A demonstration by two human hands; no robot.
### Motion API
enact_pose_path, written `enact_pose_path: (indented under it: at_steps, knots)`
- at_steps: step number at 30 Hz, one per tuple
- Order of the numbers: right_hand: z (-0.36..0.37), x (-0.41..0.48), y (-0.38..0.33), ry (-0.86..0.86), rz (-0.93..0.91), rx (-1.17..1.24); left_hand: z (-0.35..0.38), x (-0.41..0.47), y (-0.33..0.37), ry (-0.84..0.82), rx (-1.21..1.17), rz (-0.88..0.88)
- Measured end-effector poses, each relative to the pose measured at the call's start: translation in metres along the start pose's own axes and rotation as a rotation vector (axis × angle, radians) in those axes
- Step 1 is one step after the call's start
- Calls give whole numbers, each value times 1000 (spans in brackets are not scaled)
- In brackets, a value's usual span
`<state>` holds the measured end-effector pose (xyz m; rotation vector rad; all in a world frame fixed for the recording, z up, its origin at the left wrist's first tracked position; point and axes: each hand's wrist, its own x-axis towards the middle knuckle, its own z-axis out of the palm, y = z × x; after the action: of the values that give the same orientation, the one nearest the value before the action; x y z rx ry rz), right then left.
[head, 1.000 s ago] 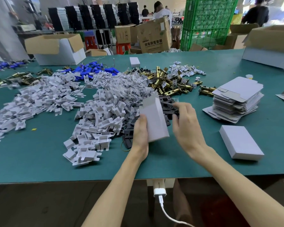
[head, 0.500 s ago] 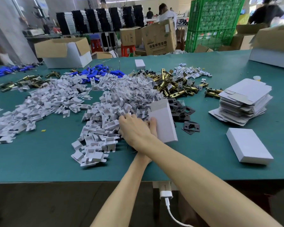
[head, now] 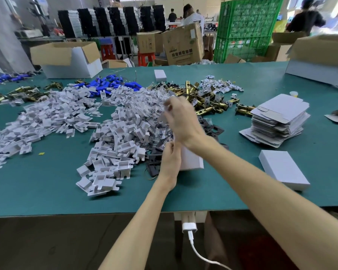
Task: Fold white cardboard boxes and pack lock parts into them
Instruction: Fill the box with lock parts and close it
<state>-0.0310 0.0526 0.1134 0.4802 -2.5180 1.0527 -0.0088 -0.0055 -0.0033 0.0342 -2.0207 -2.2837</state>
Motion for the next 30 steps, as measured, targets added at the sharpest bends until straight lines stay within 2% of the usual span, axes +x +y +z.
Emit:
enact_pose_path:
  at_steps: [3, 7, 11, 16, 20, 24, 27, 30]
  knots:
    - [-40, 17, 23, 20, 29, -77, 0, 0, -1, 40, -26, -40]
    - [-57, 12, 54, -102, 32, -284, 0, 1, -3, -1, -34, -63]
    - [-63, 1, 65, -123, 1, -329, 0, 0, -3, -42, -30, -67]
    - [-61, 1, 66, -251, -9, -374, 0, 0, -3, -24, -33, -73]
    - [-63, -2, 68, -137, 24, -291, 1, 1, -3, -9, -81, -73]
    - [-64, -12, 89, -45, 194, -235, 0, 3, -5, 0, -118, -84]
    - [-63, -27, 113, -176, 350, -362, 0, 3, -4, -6, -140, -89]
    - [-59, -45, 130, -382, 380, -502, 1, 2, -3, -2, -133, -82]
